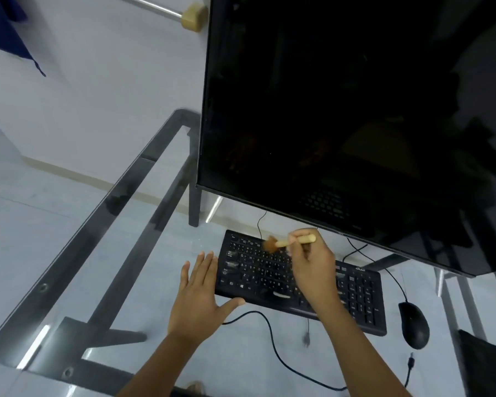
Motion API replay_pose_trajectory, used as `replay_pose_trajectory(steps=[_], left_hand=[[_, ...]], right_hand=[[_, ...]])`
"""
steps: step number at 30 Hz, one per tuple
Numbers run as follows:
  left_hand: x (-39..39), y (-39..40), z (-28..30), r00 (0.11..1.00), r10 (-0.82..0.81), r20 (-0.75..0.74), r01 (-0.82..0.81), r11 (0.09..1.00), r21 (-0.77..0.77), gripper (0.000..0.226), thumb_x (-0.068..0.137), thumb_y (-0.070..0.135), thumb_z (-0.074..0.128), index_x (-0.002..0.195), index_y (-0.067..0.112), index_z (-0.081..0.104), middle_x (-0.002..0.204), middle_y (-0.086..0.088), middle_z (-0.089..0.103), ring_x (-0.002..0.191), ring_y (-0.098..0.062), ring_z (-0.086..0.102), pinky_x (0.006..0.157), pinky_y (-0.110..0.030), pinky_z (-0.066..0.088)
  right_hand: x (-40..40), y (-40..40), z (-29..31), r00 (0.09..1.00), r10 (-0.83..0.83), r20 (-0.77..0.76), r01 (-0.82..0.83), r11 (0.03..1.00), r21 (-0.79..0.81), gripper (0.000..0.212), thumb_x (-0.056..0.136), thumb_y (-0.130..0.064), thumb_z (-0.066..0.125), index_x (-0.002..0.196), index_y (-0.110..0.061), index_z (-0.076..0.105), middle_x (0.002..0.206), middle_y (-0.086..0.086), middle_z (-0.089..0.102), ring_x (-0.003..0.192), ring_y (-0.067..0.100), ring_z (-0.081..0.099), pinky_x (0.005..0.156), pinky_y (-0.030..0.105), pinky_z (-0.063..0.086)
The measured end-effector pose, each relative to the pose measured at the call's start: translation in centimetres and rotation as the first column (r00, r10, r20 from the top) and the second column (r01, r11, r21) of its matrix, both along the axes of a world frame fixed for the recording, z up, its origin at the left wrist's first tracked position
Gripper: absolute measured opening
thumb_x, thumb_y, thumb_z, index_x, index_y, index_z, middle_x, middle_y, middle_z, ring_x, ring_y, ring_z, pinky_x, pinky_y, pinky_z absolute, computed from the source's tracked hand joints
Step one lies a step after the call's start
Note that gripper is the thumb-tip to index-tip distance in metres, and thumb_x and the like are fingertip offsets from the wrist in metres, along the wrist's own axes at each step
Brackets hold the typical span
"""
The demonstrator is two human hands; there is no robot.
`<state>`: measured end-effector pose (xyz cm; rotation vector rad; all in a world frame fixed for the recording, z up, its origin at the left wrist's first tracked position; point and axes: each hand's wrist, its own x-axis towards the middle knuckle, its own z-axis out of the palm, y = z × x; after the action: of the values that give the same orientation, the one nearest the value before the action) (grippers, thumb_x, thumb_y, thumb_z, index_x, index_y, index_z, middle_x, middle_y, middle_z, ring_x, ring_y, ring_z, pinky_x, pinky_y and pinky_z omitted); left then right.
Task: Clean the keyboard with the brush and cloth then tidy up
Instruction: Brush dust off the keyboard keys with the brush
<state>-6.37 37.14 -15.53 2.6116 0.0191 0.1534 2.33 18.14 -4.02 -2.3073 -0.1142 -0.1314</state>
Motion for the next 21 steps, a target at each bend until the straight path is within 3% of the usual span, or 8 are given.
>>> replay_pose_trajectory(steps=[3, 6, 8, 10, 12, 14, 17, 21], left_hand=[[-0.2, 0.1, 0.0, 1.000, 0.005, -0.024, -0.004, 1.000, 0.015, 0.100, 0.080, 0.080, 0.042, 0.147, 0.007, 0.028, 0.154, -0.007, 0.031, 0.146, -0.020, 0.013, 0.117, -0.044, 0.007], [-0.2, 0.0, 0.0, 0.999, -0.002, -0.034, 0.003, 1.000, 0.017, 0.101, 0.079, 0.080, 0.041, 0.148, 0.008, 0.027, 0.154, -0.006, 0.030, 0.147, -0.019, 0.012, 0.118, -0.046, 0.009], [-0.2, 0.0, -0.1, 0.999, 0.005, -0.037, -0.005, 1.000, 0.018, 0.101, 0.079, 0.081, 0.040, 0.148, 0.007, 0.027, 0.154, -0.007, 0.029, 0.147, -0.019, 0.010, 0.118, -0.045, 0.008], [-0.3, 0.0, 0.0, 0.999, 0.008, -0.047, -0.007, 1.000, 0.024, 0.102, 0.079, 0.081, 0.039, 0.147, 0.007, 0.027, 0.154, -0.007, 0.029, 0.147, -0.019, 0.011, 0.117, -0.044, 0.007], [-0.4, 0.0, 0.1, 0.999, 0.005, -0.051, -0.003, 1.000, 0.022, 0.102, 0.079, 0.081, 0.039, 0.148, 0.007, 0.027, 0.154, -0.007, 0.029, 0.147, -0.019, 0.011, 0.118, -0.043, 0.006], [-0.3, 0.0, 0.1, 0.999, 0.002, -0.041, -0.002, 1.000, 0.017, 0.101, 0.079, 0.081, 0.038, 0.147, 0.007, 0.027, 0.154, -0.007, 0.030, 0.146, -0.019, 0.012, 0.118, -0.043, 0.006], [-0.3, 0.2, 0.0, 0.999, 0.000, -0.050, 0.001, 1.000, 0.026, 0.102, 0.078, 0.082, 0.039, 0.147, 0.007, 0.027, 0.154, -0.008, 0.031, 0.146, -0.018, 0.011, 0.118, -0.044, 0.006], [-0.1, -0.3, 0.4, 0.998, 0.029, -0.056, -0.032, 0.998, -0.056, 0.111, 0.073, 0.085, 0.041, 0.149, 0.007, 0.020, 0.156, -0.008, 0.025, 0.146, -0.014, 0.004, 0.119, -0.044, -0.001]], right_hand=[[-0.5, 0.4, -0.1, 0.976, 0.125, -0.180, -0.138, 0.988, -0.064, 0.010, 0.095, -0.018, 0.056, 0.087, -0.024, 0.060, 0.072, -0.001, 0.068, 0.061, 0.011, 0.064, 0.057, 0.026, 0.054], [-0.3, -0.1, 0.2, 1.000, 0.014, -0.025, -0.016, 0.997, -0.077, 0.010, 0.094, -0.012, 0.055, 0.089, -0.020, 0.059, 0.074, -0.005, 0.063, 0.059, 0.006, 0.055, 0.053, 0.017, 0.042], [-0.4, -0.2, 0.4, 0.995, 0.040, -0.094, -0.038, 0.999, 0.025, 0.012, 0.094, -0.012, 0.055, 0.088, -0.020, 0.060, 0.075, -0.002, 0.067, 0.065, 0.013, 0.065, 0.060, 0.025, 0.055], [-0.8, -0.1, 0.1, 0.971, 0.116, -0.210, -0.127, 0.991, -0.039, 0.009, 0.095, -0.018, 0.057, 0.088, -0.022, 0.061, 0.075, -0.001, 0.069, 0.066, 0.015, 0.067, 0.064, 0.032, 0.058], [-0.6, -0.4, 0.1, 0.993, 0.052, -0.109, -0.064, 0.992, -0.112, 0.008, 0.095, -0.018, 0.056, 0.088, -0.021, 0.059, 0.075, -0.006, 0.065, 0.065, 0.011, 0.061, 0.058, 0.027, 0.052], [-0.4, -0.8, 0.4, 0.999, -0.010, -0.047, 0.008, 0.999, -0.034, 0.011, 0.095, -0.015, 0.056, 0.087, -0.023, 0.059, 0.075, -0.011, 0.065, 0.065, 0.013, 0.062, 0.059, 0.027, 0.052], [-1.0, -0.4, 0.7, 0.970, 0.099, -0.222, -0.102, 0.995, -0.002, 0.009, 0.095, -0.018, 0.056, 0.087, -0.021, 0.059, 0.072, -0.006, 0.068, 0.066, 0.014, 0.068, 0.064, 0.032, 0.059], [-1.3, -1.3, 0.6, 1.000, -0.003, 0.019, 0.003, 0.999, -0.038, 0.009, 0.094, -0.014, 0.055, 0.089, -0.020, 0.059, 0.077, -0.005, 0.064, 0.063, 0.013, 0.059, 0.055, 0.026, 0.046]])
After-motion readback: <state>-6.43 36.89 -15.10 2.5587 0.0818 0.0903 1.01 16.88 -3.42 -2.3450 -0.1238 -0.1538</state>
